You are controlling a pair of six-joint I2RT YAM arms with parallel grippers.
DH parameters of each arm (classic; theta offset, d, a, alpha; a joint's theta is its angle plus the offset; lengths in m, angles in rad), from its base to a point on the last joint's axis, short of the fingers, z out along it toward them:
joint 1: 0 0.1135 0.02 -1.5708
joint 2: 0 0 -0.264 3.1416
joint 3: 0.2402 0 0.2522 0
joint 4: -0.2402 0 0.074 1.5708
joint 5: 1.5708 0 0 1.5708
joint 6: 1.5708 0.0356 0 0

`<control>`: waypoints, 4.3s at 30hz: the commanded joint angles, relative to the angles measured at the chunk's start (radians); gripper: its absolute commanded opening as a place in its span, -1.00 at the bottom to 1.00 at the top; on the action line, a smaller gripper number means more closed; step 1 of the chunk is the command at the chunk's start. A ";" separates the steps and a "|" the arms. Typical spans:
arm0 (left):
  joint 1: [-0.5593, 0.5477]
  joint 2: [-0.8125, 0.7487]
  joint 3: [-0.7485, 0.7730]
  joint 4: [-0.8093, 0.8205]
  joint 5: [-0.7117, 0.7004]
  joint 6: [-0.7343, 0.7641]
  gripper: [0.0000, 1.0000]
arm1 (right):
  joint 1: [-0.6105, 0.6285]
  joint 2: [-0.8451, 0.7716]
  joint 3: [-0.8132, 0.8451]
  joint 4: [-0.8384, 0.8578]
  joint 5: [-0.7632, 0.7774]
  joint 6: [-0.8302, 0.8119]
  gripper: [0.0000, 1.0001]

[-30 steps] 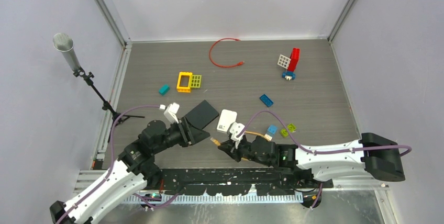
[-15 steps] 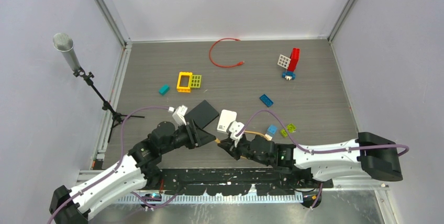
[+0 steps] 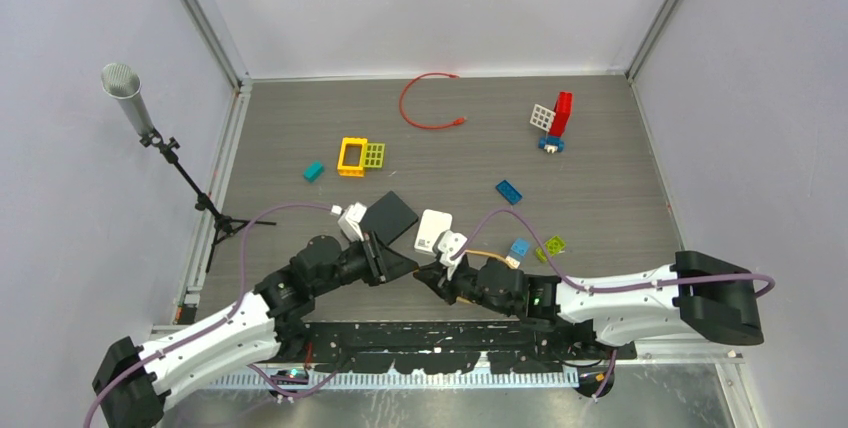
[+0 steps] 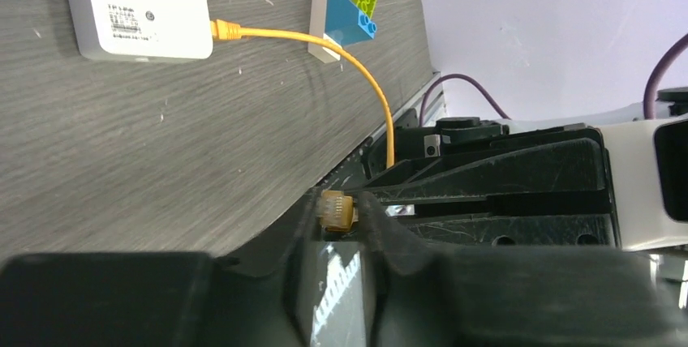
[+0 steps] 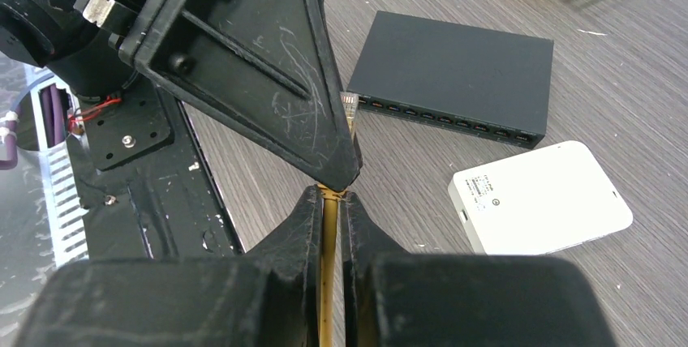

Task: Insert the plug into the switch port
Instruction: Pick up the connector from the center of the board.

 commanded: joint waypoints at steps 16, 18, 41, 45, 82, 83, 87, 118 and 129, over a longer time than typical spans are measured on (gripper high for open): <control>-0.030 -0.017 0.085 -0.189 -0.161 -0.007 -1.00 | -0.009 -0.281 -0.089 -0.092 -0.057 0.008 -0.08; -0.030 -0.025 0.117 -0.335 -0.241 -0.086 -1.00 | -0.009 -0.283 -0.110 -0.068 -0.050 -0.086 0.03; -0.033 -0.002 0.256 -0.889 -0.433 -0.540 -1.00 | 0.036 0.445 0.119 0.539 -0.098 -0.420 0.16; -0.033 -0.009 0.256 -0.899 -0.436 -0.551 -1.00 | 0.065 0.551 0.198 0.545 -0.084 -0.447 0.17; -0.032 -0.329 0.172 -0.367 -0.438 0.441 0.67 | -0.012 0.184 0.097 -0.046 -0.362 -0.131 -0.99; -0.032 -0.350 0.126 -0.291 -0.397 0.507 0.66 | -0.032 0.156 0.104 -0.094 -0.404 -0.113 -0.99; -0.032 -0.440 0.006 -0.058 -0.193 0.741 0.60 | -0.103 0.056 0.132 -0.276 -0.519 -0.056 -0.99; -0.095 0.039 0.103 0.325 0.618 1.353 0.20 | -0.313 -0.387 0.100 -0.524 -0.857 0.087 -0.99; -0.113 0.084 0.130 0.284 0.614 1.366 -0.10 | -0.313 -0.387 0.099 -0.524 -0.865 0.080 -0.99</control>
